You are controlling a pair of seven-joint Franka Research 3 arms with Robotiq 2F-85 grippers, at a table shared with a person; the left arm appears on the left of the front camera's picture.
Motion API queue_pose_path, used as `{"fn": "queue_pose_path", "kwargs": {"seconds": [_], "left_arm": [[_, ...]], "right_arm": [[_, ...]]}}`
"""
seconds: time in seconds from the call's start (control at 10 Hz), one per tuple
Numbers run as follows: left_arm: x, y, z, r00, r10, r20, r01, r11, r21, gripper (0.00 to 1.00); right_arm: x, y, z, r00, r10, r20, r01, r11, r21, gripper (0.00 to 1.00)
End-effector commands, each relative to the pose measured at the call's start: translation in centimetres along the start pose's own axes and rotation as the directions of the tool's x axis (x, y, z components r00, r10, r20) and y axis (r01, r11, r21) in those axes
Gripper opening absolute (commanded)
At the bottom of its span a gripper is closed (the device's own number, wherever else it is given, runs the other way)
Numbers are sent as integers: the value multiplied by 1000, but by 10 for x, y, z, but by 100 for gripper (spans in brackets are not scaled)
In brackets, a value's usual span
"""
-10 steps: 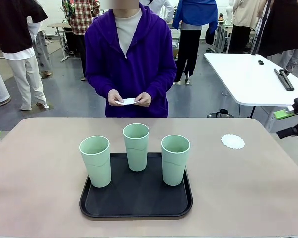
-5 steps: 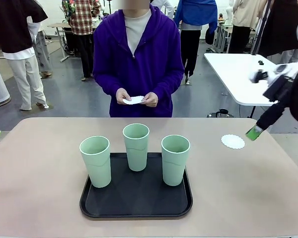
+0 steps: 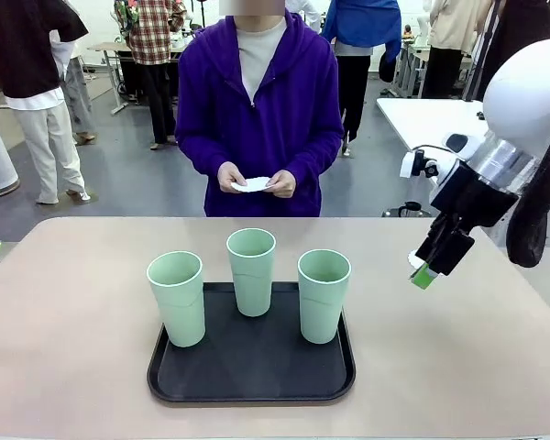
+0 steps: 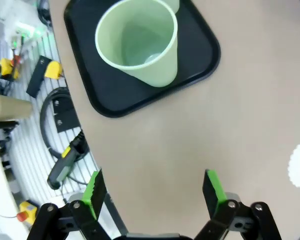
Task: Place coasters on the table and set cups on them.
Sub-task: Pick up one Reusable plastic cup and place it on a coaster set by the human.
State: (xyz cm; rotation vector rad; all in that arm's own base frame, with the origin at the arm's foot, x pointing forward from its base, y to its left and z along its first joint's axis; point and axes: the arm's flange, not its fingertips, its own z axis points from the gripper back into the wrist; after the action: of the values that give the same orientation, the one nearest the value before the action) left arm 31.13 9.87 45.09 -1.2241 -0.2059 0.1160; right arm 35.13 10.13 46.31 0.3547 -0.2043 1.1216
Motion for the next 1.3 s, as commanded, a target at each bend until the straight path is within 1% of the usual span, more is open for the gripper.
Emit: {"fn": "queue_pose_path", "kwargs": {"seconds": [0.0, 0.1, 0.2, 0.3, 0.4, 0.5, 0.6, 0.8, 0.9, 1.0, 1.1, 1.2], "left_arm": [[0, 1, 2, 1000, -13, 4, 13, 1000, -17, 100], [0, 1, 2, 1000, -13, 4, 13, 1000, -17, 100], [0, 1, 2, 1000, -13, 4, 13, 1000, -17, 100], [0, 1, 2, 1000, -13, 4, 13, 1000, -17, 100], [0, 1, 2, 1000, -13, 4, 13, 1000, -17, 100], [0, 1, 2, 1000, -13, 4, 13, 1000, -17, 100], [0, 1, 2, 1000, -13, 4, 13, 1000, -17, 100], [0, 1, 2, 1000, -13, 4, 13, 1000, -17, 100], [0, 1, 2, 1000, -13, 4, 13, 1000, -17, 100], [0, 1, 2, 1000, -13, 4, 13, 1000, -17, 100], [0, 1, 2, 1000, -13, 4, 13, 1000, -17, 100], [0, 1, 2, 1000, -13, 4, 13, 1000, -17, 100]], "right_arm": [[-2, -10, 14, 1000, -24, -19, 25, 1000, 4, 100], [-2, -10, 14, 1000, -24, -19, 25, 1000, 4, 100], [-2, -3, 5, 1000, -4, 0, 4, 1000, -2, 100], [-17, -4, 2, 948, 256, 189, -266, 964, 26, 100], [-30, -17, -6, 882, 344, 321, -370, 929, 22, 100], [-40, -35, -15, 834, 357, 421, -403, 915, 23, 100], [-52, -51, -27, 791, 340, 509, -414, 910, 35, 100], [-69, -70, -47, 730, 297, 616, -409, 911, 46, 100], [-76, -75, -57, 705, 281, 651, -397, 917, 34, 100], [-82, -80, -71, 702, 206, 682, -334, 941, 60, 100], [-87, -80, -84, 685, 188, 704, -329, 942, 68, 100], [-88, -78, -95, 679, 201, 706, -344, 937, 64, 100]]}}
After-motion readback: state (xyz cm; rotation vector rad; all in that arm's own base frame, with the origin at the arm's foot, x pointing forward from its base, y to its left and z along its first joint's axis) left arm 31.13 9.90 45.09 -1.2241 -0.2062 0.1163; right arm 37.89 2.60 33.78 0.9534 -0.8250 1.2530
